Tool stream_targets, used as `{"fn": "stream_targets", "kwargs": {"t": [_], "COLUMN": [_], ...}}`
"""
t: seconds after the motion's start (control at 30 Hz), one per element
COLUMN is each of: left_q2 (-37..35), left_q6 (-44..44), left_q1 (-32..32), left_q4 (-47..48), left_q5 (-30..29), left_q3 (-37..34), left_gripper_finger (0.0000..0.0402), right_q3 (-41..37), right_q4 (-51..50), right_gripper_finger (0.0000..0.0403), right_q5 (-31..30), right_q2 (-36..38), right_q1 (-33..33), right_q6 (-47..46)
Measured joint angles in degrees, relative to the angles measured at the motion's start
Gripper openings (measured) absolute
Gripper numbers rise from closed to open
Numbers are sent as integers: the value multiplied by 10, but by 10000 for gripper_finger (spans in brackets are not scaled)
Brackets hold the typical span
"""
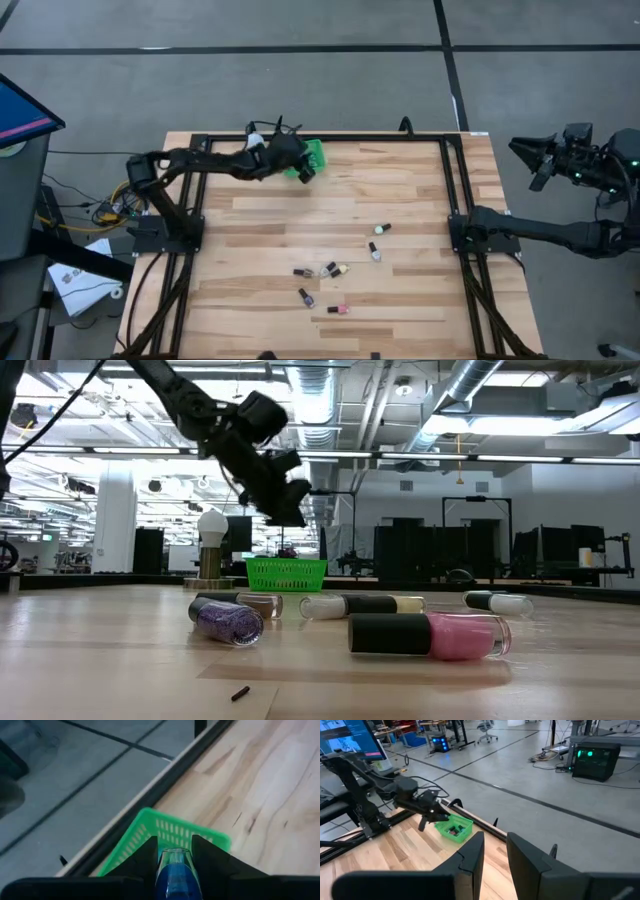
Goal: Pick & Place Nail Polish
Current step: Put the dark blue nail polish into the green bin
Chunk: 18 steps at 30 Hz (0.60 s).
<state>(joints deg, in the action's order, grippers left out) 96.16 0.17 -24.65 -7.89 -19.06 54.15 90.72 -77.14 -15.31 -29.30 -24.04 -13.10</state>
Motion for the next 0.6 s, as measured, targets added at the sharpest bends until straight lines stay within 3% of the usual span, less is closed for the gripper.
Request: {"fn": "stream_targets", "kwargs": {"t": [0.27, 0.6], "left_q2": [16, 38], "left_q6": [53, 105], "left_q1": [-40, -45], "left_q4": [-7, -1], "left_q5": [56, 59], "left_q3": [-6, -6], "left_gripper_finger": [95, 95], "right_q3": [0, 0], "right_q4": [10, 67], "right_gripper_finger": [76, 76], "right_q5": [-1, 0], "right_q2": [0, 0], "right_q1": [0, 0], "right_q6": [-4, -4]}}
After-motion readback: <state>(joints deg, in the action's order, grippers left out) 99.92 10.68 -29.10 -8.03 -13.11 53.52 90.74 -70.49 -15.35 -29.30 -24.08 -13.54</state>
